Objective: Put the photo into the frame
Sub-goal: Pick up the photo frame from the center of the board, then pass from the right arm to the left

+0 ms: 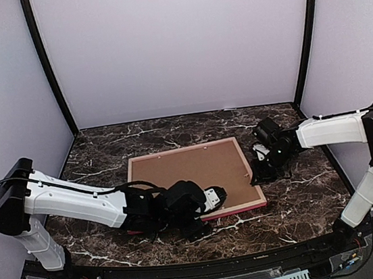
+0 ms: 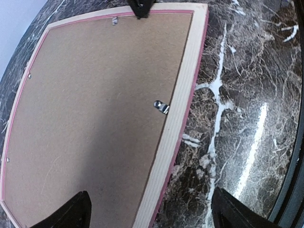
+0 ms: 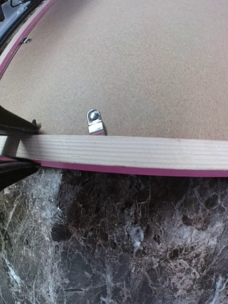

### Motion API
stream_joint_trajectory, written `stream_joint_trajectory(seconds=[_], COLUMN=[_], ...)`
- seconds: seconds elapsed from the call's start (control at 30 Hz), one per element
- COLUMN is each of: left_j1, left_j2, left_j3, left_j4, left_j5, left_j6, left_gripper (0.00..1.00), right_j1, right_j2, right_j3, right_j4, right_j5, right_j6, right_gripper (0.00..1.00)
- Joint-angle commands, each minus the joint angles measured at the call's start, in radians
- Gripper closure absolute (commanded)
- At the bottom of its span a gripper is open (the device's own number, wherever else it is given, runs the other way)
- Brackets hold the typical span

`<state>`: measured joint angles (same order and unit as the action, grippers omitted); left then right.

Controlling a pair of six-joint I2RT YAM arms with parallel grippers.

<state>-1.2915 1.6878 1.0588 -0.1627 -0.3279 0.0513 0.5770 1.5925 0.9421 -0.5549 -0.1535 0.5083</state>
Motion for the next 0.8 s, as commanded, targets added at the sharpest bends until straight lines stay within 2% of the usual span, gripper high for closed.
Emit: stream_joint_trajectory(seconds=[0.0,0.37,0.57,0.77], left_j1=[-0.04,-0.088,-0.095,-0.095], left_j2=[0.059,0.106,0.092,0.087], left_j3=[0.046,0.027,0.009,0.0], left_j4=[-0.066,-0.089,-0.098,-0.093], left_j5=[-0.133,-0.311,-0.33,-0.324], left_j6=[0.097,0.138,0.126,0.132], left_gripper=[0.09,0.1,0.21,0.39], right_j1=[-0.006,-0.011,-0.011,-0.011], right_j2=[-0.039,-0.065,-0.068,-0.07], right_j3=[0.068,0.102,0.09,0.074], right_j4=[-0.041,-0.124,-0.12,-0.106], right_j5=[-0.116,-0.169,-0.172,-0.188], right_j6=[-0.041,-0.048,-0.042,-0.039], right_gripper=[1.0,1.0,1.0,1.0])
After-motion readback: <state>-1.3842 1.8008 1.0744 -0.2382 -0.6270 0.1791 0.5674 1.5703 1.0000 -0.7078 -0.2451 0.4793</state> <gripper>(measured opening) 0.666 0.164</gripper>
